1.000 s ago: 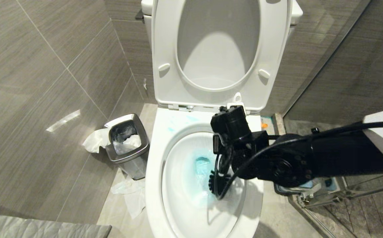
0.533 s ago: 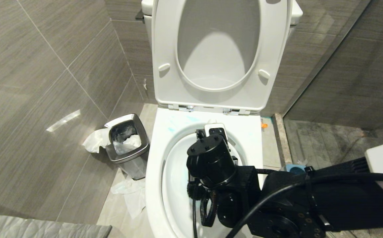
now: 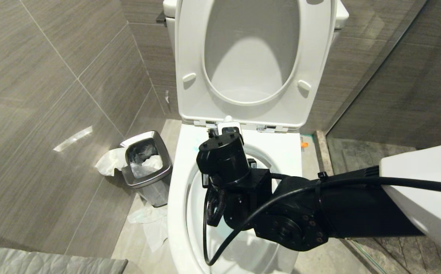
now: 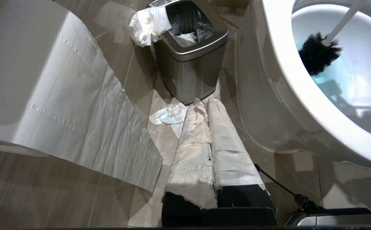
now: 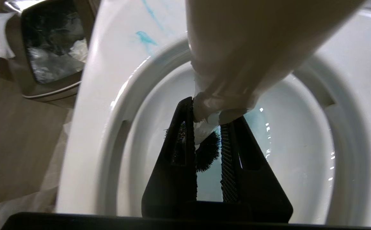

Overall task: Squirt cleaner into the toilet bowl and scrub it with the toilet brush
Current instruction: Scrub the toilet bowl

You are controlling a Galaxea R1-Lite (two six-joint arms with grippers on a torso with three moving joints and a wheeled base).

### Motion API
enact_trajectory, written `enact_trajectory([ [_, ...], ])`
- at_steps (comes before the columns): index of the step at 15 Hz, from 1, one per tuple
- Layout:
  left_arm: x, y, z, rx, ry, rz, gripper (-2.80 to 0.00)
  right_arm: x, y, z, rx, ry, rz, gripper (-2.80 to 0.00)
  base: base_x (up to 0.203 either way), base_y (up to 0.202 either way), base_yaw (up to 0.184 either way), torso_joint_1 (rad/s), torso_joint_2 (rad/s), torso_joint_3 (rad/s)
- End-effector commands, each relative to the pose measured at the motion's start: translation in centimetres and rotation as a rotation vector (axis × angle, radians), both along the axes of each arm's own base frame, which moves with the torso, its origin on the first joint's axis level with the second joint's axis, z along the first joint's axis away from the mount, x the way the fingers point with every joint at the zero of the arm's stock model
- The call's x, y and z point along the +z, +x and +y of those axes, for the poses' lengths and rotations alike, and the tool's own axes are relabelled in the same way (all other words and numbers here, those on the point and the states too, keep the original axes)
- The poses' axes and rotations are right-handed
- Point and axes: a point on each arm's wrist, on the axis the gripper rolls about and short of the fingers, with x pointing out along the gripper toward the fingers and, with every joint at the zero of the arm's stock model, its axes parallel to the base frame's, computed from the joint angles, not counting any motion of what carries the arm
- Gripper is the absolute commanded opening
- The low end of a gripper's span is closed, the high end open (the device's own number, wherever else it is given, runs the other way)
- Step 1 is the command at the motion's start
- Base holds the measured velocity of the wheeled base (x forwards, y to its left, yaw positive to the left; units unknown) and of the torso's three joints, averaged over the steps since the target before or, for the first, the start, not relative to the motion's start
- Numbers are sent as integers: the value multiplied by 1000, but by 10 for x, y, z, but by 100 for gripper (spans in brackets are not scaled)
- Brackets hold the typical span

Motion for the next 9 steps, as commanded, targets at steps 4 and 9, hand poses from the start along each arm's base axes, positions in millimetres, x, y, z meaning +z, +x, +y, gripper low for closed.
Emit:
enact_trajectory([
  [4, 0, 0, 0, -1, 0, 2, -280, -8, 32, -12, -80, -63, -17, -280, 0, 0, 0, 0, 0, 0],
  [9, 0, 0, 0, 0, 0, 2, -280, -62, 63, 8, -102, -119, 26, -280, 0, 0, 0, 0, 0, 0],
])
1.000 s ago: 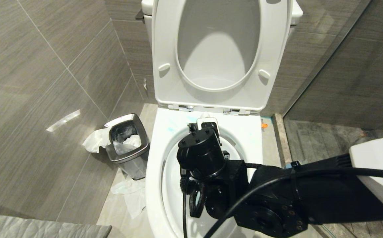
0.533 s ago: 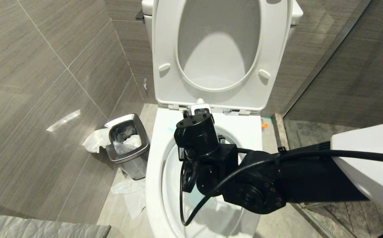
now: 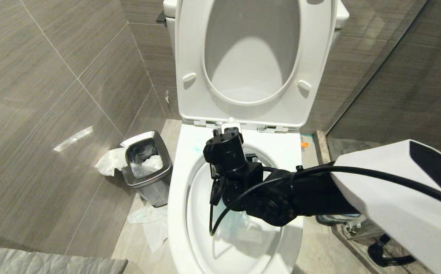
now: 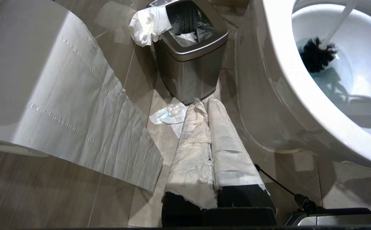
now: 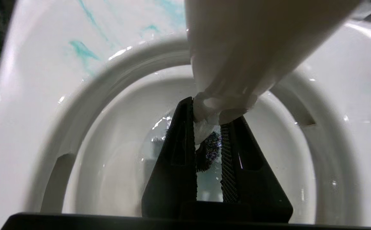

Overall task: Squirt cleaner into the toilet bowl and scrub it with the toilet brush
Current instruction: Scrub the toilet bowl

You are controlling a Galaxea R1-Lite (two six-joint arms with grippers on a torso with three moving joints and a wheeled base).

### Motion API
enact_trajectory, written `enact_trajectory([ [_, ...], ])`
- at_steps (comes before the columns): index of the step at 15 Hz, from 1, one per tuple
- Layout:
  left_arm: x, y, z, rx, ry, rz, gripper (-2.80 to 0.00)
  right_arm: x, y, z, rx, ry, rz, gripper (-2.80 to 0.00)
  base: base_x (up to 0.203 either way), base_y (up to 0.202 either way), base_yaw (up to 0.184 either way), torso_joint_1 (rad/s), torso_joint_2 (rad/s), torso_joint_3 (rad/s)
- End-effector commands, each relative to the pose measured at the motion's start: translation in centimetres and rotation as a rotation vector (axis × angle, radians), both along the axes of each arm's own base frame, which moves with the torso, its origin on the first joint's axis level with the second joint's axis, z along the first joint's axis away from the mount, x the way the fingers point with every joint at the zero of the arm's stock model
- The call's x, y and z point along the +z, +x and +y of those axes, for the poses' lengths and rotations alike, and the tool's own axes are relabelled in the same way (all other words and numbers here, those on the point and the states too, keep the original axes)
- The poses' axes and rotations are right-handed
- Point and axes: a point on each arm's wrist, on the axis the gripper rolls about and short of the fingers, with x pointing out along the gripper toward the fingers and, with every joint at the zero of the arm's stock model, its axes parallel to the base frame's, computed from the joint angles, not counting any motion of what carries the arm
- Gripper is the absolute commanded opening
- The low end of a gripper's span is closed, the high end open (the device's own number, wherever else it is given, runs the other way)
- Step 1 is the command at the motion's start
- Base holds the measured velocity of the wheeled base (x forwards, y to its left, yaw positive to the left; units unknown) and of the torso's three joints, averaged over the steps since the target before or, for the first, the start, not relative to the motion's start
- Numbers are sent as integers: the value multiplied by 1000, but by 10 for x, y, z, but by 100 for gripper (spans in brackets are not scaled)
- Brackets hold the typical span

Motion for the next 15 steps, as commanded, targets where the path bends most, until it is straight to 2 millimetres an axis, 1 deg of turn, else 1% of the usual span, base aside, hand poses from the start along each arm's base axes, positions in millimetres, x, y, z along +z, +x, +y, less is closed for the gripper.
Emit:
enact_trajectory([
  [1, 0, 0, 0, 0, 0, 2, -280, -29, 8, 9, -6, -38, 30, -280, 0, 0, 0, 0, 0, 0],
  [3, 0, 0, 0, 0, 0, 2, -280, -20, 2, 4, -3, -32, 27, -280, 0, 0, 0, 0, 0, 0],
  [4, 0, 0, 0, 0, 0, 2, -280, -13, -3, -1, -3, -29, 25, -280, 0, 0, 0, 0, 0, 0],
  [6, 0, 0, 0, 0, 0, 2, -280, 13, -16, -14, 3, -10, 8, -280, 0, 0, 0, 0, 0, 0],
  [8, 0, 0, 0, 0, 0, 2, -280, 38, -35, -31, 14, 12, -10, -280, 0, 0, 0, 0, 0, 0],
  [10, 0, 0, 0, 0, 0, 2, -280, 68, -57, -48, 29, 53, -42, -280, 0, 0, 0, 0, 0, 0],
  [12, 0, 0, 0, 0, 0, 2, -280, 96, -73, -64, 35, 96, -83, -280, 0, 0, 0, 0, 0, 0],
  [14, 0, 0, 0, 1, -1, 2, -280, 119, -85, -76, 42, 119, -120, -280, 0, 0, 0, 0, 0, 0],
  [15, 0, 0, 0, 0, 0, 2, -280, 127, -93, -79, 57, 124, -128, -280, 0, 0, 0, 0, 0, 0],
])
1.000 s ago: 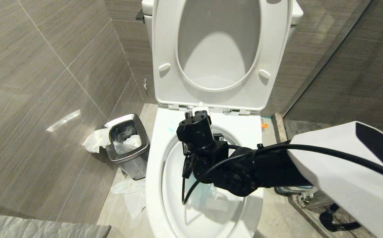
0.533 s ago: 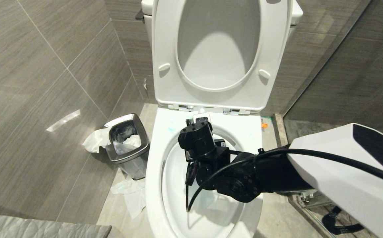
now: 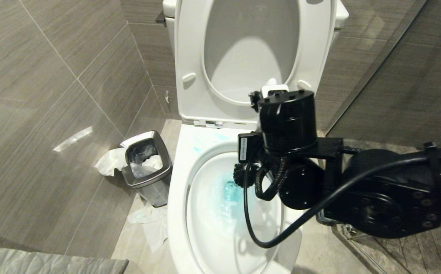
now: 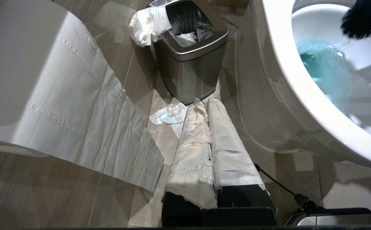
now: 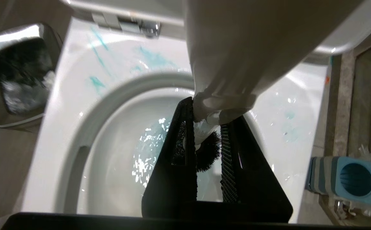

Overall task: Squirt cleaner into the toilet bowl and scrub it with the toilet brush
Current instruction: Scrub the toilet bowl

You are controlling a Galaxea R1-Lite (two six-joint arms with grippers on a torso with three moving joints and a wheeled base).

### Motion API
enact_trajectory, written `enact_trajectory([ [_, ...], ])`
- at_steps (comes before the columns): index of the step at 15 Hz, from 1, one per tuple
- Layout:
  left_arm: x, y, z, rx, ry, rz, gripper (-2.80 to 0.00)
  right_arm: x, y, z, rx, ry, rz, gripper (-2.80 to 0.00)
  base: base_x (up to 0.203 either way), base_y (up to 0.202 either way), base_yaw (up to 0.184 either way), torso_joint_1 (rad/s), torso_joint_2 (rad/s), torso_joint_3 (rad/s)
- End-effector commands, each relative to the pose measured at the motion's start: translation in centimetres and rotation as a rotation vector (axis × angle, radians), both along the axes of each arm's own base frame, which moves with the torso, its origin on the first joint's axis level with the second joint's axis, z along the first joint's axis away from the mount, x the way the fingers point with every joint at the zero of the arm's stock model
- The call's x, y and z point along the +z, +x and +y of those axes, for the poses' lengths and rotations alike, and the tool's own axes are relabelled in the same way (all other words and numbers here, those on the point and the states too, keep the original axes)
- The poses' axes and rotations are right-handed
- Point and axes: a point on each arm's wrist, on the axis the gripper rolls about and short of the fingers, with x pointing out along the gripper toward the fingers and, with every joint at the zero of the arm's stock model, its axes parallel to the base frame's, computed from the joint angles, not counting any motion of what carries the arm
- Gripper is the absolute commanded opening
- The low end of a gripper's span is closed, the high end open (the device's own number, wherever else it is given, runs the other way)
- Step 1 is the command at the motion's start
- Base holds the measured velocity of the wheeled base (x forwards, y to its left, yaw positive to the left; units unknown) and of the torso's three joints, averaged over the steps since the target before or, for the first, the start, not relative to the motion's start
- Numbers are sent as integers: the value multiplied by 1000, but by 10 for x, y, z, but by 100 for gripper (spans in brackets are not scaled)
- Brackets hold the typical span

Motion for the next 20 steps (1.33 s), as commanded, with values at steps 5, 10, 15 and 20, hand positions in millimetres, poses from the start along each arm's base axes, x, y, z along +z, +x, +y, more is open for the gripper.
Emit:
enact_trajectory([
  [5, 0, 0, 0, 0, 0, 1, -280, 42, -61, -17, 110, 20, -9, -280, 0, 0, 0, 0, 0, 0],
  [10, 0, 0, 0, 0, 0, 1, -280, 40, -71, -17, 135, -15, 15, -280, 0, 0, 0, 0, 0, 0],
  [15, 0, 0, 0, 0, 0, 1, -280, 35, -71, -16, 123, -26, 20, -280, 0, 0, 0, 0, 0, 0],
  [20, 0, 0, 0, 0, 0, 1, -280, 30, -73, -19, 123, -33, 32, -280, 0, 0, 0, 0, 0, 0],
])
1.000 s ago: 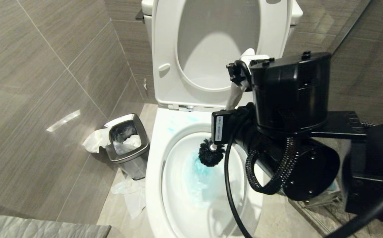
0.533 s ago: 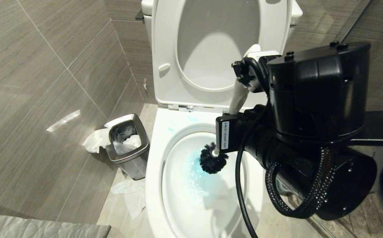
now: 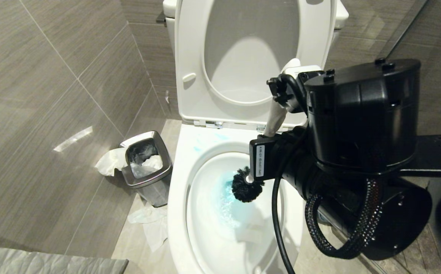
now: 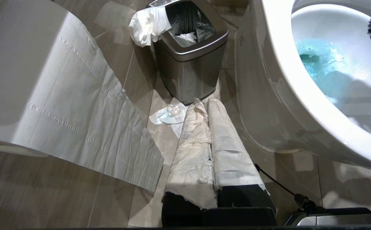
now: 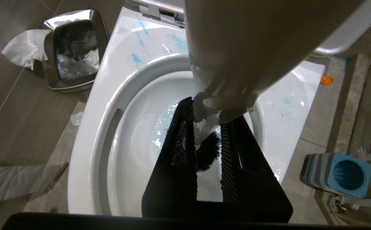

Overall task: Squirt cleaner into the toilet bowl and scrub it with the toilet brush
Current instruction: Scrub the toilet bowl

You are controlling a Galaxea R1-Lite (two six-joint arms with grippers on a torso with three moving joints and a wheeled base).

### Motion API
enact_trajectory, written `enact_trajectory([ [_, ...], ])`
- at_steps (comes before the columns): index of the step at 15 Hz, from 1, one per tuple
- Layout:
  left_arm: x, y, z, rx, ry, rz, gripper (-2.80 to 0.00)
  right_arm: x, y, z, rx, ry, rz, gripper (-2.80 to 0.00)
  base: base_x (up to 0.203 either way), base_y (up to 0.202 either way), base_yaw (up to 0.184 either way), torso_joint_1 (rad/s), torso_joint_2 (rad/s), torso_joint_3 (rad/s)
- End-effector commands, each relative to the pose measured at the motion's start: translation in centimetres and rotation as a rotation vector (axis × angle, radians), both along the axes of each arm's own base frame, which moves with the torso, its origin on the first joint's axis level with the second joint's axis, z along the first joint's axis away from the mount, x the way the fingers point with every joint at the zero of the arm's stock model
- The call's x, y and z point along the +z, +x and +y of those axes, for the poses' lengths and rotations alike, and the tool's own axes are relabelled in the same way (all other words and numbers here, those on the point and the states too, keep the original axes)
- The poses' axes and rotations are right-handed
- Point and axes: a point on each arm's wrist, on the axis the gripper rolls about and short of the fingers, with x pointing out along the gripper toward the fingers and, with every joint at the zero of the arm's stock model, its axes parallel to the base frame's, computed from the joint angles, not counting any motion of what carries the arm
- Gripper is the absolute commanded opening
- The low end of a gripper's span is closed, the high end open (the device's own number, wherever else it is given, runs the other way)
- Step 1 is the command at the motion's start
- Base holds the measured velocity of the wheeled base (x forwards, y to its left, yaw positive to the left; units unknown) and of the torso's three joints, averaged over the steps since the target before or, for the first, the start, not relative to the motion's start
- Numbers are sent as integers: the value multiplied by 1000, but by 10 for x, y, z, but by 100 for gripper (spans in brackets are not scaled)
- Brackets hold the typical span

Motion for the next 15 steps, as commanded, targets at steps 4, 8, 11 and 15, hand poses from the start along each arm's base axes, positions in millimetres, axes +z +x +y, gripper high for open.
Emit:
enact_trajectory([
  [4, 0, 0, 0, 0, 0, 1, -280, 0, -2, -5, -9, 6, -1, -280, 0, 0, 0, 0, 0, 0],
  [8, 0, 0, 0, 0, 0, 1, -280, 1, -3, -5, -9, 9, -4, -280, 0, 0, 0, 0, 0, 0],
  [11, 0, 0, 0, 0, 0, 1, -280, 5, -3, -4, -7, 19, -10, -280, 0, 0, 0, 0, 0, 0],
  [15, 0, 0, 0, -1, 0, 1, -280, 6, -3, -4, -7, 23, -13, -280, 0, 0, 0, 0, 0, 0],
])
